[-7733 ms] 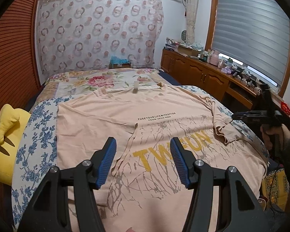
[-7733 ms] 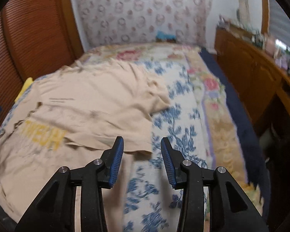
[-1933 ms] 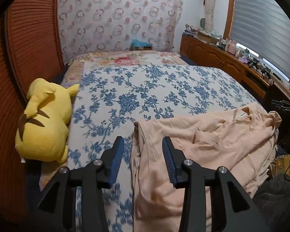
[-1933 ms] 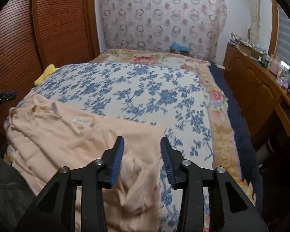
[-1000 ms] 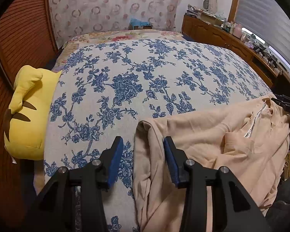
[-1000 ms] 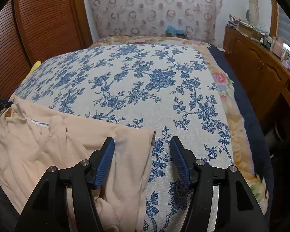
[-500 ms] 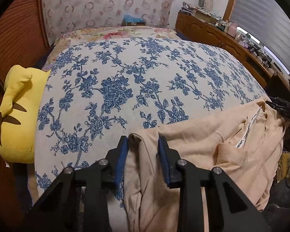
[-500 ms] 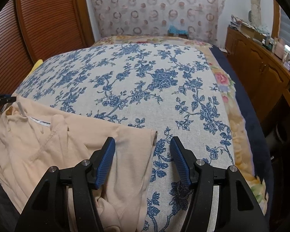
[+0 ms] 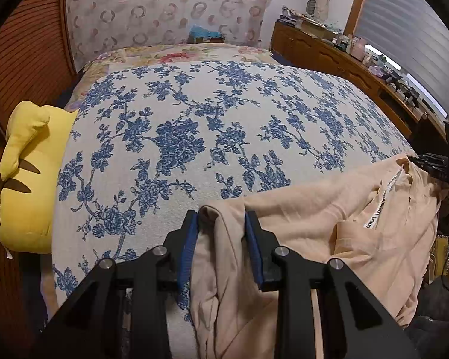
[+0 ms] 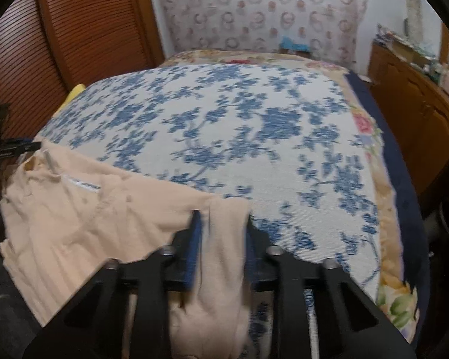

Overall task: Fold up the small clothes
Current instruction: 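Grasp the folded shirt edge again with both grippers, then lift the peach T-shirt high with both grippers, holding it spread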

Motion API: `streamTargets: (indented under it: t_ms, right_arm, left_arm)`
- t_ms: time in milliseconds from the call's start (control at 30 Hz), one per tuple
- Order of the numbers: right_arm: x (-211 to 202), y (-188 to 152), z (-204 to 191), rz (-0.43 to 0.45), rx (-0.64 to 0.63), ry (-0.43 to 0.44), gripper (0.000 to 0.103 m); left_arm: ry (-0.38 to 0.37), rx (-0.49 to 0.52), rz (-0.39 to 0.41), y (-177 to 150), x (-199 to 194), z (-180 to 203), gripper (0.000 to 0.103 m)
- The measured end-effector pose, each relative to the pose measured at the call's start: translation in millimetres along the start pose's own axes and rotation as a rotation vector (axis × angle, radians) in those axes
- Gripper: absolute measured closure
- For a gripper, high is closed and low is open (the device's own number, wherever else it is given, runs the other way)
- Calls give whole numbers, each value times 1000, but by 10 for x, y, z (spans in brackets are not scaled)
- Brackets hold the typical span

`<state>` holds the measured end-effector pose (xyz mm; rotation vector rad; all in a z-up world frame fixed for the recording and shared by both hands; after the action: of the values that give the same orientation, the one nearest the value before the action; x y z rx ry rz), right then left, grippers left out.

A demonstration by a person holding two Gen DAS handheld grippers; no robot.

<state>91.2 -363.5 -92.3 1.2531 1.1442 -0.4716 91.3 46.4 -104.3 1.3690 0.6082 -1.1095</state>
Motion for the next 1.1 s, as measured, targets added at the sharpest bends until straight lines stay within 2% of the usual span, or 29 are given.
streamTargets:
  t_ms: [133,233,367,533,633,800,1100]
  right_arm:
    - [-56,2,-74,2,-28,-40,96]
    - [-316,22,-134,71,-14,-32,96]
    - [-758,56,-270,170,-15,-6,97]
    - [-1293,140,-471,287,-28,15,97]
    - [-1606,240,-562,372,-41,-1,97]
    - [-2037,428,-708,486,-71,27,97]
    - [-3110,899,-1016,671,-158,22,97]
  left_arm:
    - [-68,-20,7,-36,-42,-4,97]
    - [-99,-1,62,-99,-213,97,99]
    - [-123,-2,191,-117,-684,240,99]
    - [-113,31,368,-44,-1371,412,99]
    - [-103,13,441,38,-1641,391,99]
    - [-82,27,555,162,-2170,418,100]
    - [21,83,755,551,-3217,489,99]
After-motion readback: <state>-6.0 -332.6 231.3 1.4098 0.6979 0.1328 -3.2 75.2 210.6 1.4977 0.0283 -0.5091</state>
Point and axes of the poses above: each gripper's, at about its wrist camera, not at the fingertips, and x roughly the way its jaws point, z to its right, y to its top, the point moved 5 cm from there along x, roughly the way its jaws point, and after that the axes turned 10 degrees about -z, right-handed, at the moved point
